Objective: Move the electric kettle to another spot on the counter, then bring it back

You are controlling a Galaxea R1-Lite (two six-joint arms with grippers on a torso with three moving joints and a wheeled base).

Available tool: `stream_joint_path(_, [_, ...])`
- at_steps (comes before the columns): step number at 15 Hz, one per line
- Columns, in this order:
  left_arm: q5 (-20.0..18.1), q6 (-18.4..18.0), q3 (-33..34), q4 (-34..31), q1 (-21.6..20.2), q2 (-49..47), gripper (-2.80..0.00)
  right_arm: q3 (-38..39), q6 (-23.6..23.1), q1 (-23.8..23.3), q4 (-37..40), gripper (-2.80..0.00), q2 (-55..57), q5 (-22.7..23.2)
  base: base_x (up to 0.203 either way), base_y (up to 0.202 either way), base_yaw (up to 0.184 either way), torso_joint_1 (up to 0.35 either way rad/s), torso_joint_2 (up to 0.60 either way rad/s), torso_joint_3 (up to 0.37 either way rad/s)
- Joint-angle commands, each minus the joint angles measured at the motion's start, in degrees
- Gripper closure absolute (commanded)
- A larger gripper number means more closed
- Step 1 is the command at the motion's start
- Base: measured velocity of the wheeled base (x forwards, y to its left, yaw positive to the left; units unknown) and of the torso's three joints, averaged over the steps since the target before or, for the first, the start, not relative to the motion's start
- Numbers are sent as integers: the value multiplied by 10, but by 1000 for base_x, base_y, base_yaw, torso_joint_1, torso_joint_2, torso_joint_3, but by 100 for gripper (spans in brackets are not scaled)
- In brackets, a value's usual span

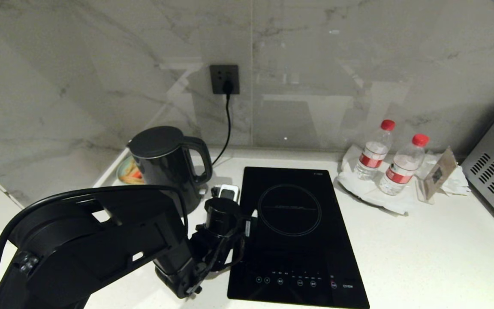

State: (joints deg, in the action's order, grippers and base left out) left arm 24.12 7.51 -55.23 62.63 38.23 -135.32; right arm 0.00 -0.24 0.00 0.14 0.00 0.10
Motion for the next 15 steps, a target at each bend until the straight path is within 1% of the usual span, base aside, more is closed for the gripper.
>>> stream_joint_path(1, [6, 6, -31, -8, -2, -5, -280, 0, 0, 0, 0, 0, 0, 0, 0, 0, 0, 0, 0, 0])
stream_joint_path(3, [21, 10, -69, -29, -5, -20, -280, 0, 0, 0, 0, 0, 0, 0, 0, 0, 0, 0, 0, 0])
stream_joint_path(5, [47, 11, -110, -34, -9, -44, -280, 0, 0, 0, 0, 0, 0, 0, 0, 0, 0, 0, 0, 0])
stream_joint_path(6, [52, 11, -124, -41, -13, -51, -280, 0, 0, 0, 0, 0, 0, 0, 0, 0, 0, 0, 0, 0])
stream_joint_path(8, [54, 11, -138, -53, -19, -55, -280, 0, 0, 0, 0, 0, 0, 0, 0, 0, 0, 0, 0, 0])
stream_joint_path(11, [59, 11, -166, -67, -41, -60, -280, 0, 0, 0, 0, 0, 0, 0, 0, 0, 0, 0, 0, 0])
stream_joint_path(15, [59, 10, -169, -67, -59, -54, -280, 0, 0, 0, 0, 0, 0, 0, 0, 0, 0, 0, 0, 0])
